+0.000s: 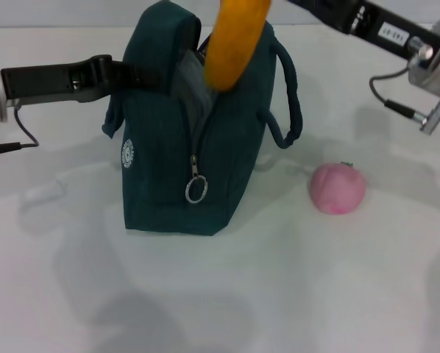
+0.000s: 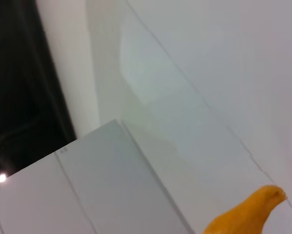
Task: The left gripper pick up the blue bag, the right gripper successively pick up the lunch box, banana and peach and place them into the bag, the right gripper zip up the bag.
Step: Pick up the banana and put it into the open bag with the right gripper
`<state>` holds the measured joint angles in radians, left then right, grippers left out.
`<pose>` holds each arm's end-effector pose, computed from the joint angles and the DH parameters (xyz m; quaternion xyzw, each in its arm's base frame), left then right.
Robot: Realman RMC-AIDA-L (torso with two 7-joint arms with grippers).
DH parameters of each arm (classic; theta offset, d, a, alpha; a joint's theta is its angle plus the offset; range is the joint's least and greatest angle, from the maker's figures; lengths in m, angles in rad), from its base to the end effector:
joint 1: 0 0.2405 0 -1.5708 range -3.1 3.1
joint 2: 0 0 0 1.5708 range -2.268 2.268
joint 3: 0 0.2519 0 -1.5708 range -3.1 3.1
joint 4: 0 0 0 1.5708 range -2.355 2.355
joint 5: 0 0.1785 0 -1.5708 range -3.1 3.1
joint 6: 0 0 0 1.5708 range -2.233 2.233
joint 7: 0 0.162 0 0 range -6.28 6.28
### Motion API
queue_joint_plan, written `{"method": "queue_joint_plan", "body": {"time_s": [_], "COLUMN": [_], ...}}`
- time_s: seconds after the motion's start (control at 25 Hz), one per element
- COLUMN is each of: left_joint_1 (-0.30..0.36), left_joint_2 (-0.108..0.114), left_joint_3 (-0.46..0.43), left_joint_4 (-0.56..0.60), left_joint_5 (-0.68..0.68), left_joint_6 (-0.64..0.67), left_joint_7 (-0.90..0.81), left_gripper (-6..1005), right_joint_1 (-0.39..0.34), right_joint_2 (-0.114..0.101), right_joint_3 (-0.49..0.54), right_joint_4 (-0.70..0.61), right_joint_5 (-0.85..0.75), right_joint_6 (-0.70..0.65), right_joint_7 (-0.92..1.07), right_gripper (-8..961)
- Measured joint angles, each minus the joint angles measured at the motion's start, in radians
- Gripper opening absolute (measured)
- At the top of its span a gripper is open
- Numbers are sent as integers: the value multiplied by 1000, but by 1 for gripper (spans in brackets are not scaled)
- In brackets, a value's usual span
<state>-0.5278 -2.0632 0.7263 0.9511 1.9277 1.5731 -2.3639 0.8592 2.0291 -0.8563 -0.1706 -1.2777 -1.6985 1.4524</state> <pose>-0.2040 0.3365 0.0358 -0.7963 -0.5239 -0.2925 0.0767 0.0963 0.3500 0.0021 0.8047 -0.2428 -0.5415 0.0182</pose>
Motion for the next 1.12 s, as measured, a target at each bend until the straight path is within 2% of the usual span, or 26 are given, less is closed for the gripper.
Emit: {"method": "queue_joint_plan", "body": {"time_s": [0.32, 0.6, 1.12], "left_joint_1": [-1, -8, -11], "left_joint_2": [-3, -4, -6], "left_joint_3": [0, 5, 1], "left_joint_4": [0, 0, -12], "left_joint_5": [0, 0, 0], "left_joint_6": [-3, -8, -12], "left_joint_7": [0, 0, 16], "left_gripper": [37, 37, 38], "right_joint_1": [-29, -12, 24], "right_joint_2": [0, 0, 0], "right_joint_3": [-1, -38, -63], "right_joint_4": [28, 80, 130], "right_joint_5": [-6, -7, -8], "right_joint_6": [72, 134, 124], "right_joint_7": [2, 33, 73], "right_gripper": [451, 450, 487]}}
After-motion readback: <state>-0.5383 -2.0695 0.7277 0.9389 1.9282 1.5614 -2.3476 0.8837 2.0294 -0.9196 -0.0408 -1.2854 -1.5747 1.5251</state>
